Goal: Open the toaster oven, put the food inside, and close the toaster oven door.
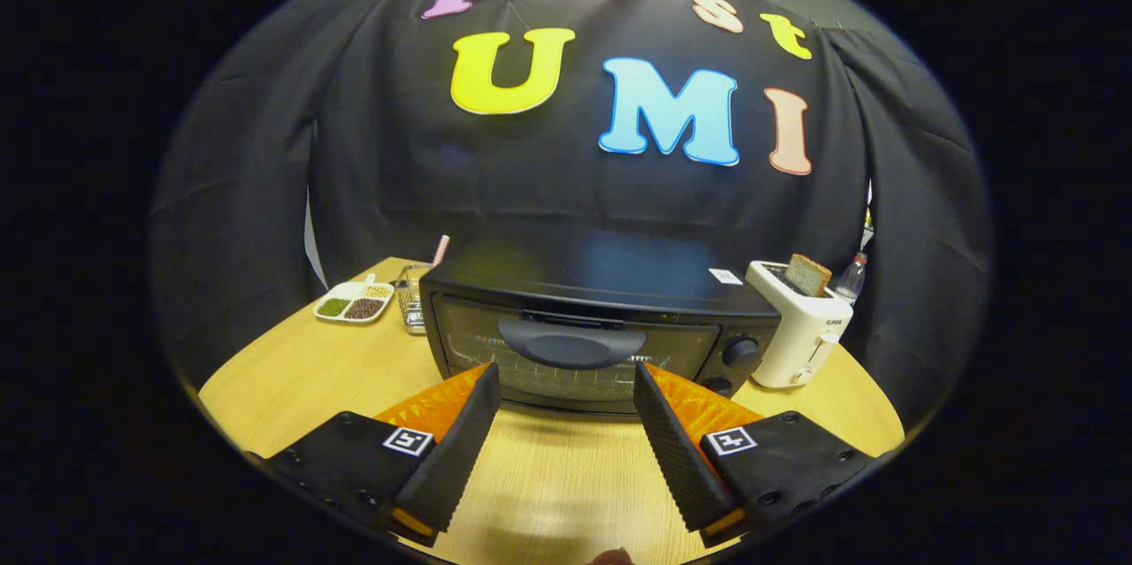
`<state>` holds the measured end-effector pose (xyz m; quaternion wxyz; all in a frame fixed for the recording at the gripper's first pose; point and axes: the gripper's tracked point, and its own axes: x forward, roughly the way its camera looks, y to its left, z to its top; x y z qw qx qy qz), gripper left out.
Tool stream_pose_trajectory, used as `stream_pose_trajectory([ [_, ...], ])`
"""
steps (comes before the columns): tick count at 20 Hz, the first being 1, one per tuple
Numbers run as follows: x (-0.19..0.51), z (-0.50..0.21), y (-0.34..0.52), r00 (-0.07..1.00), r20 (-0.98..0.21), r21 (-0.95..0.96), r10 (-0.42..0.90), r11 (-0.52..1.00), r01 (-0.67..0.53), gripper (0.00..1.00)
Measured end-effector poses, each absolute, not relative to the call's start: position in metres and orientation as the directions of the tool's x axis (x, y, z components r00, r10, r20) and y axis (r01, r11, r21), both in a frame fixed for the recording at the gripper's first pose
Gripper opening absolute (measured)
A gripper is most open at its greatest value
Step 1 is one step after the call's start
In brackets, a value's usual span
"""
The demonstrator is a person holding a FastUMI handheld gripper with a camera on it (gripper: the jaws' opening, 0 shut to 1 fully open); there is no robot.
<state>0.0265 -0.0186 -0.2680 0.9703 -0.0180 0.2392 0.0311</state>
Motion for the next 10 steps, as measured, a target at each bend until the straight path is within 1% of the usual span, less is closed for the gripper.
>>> stream_pose_trajectory([
  [5,-0.006,-0.23,-0.026,0.919,-0.387,0.006,0.075,0.997,-0.078,0.96],
  [10,-0.047,-0.193,-0.052,0.947,-0.316,0.012,0.061,0.998,-0.061,0.96],
])
